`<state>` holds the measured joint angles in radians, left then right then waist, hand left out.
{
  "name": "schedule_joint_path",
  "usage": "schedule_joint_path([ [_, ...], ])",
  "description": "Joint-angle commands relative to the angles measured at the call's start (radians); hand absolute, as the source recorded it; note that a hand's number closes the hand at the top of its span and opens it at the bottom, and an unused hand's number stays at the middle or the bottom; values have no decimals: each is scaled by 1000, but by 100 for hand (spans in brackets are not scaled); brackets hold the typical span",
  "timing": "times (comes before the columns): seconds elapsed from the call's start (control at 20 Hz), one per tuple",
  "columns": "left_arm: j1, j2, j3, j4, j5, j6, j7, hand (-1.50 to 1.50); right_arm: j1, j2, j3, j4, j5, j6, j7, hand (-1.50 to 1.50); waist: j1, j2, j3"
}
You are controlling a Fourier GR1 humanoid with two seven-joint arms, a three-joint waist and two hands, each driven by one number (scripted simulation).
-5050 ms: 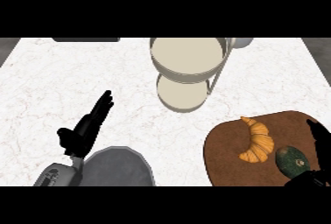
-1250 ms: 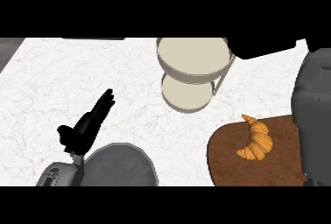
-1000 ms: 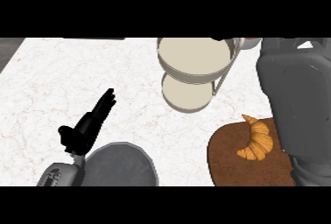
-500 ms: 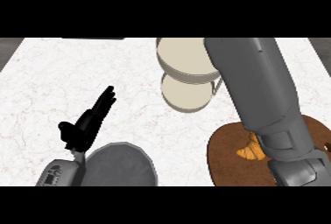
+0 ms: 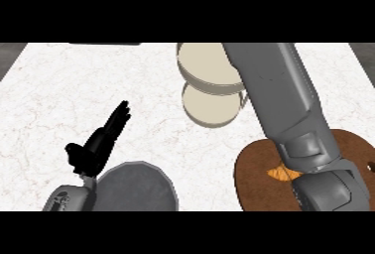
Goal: Pick the squash from the cutting board and place it in the tiered basket
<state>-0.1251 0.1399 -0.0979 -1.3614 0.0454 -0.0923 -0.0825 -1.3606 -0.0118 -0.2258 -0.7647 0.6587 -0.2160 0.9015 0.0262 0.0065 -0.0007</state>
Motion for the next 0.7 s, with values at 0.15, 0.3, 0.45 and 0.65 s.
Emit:
schedule_joint_path([
  [0.15,-40,6,30,22,18,-14,18,0,4,11,-61,26,-186,-115,30,-150,-7,-4,0],
  [0.3,28,-15,-9,-30,-11,0,4,0,-13,12,-48,29,-184,-204,14,-150,-4,-6,0],
  [0.45,45,-36,-18,-32,-28,33,8,0,17,11,-39,-18,-72,-304,3,-150,-19,-9,0],
  [0.65,13,13,46,20,10,-4,4,0,12,-100,7,-22,78,-359,93,-150,-39,-13,-1],
])
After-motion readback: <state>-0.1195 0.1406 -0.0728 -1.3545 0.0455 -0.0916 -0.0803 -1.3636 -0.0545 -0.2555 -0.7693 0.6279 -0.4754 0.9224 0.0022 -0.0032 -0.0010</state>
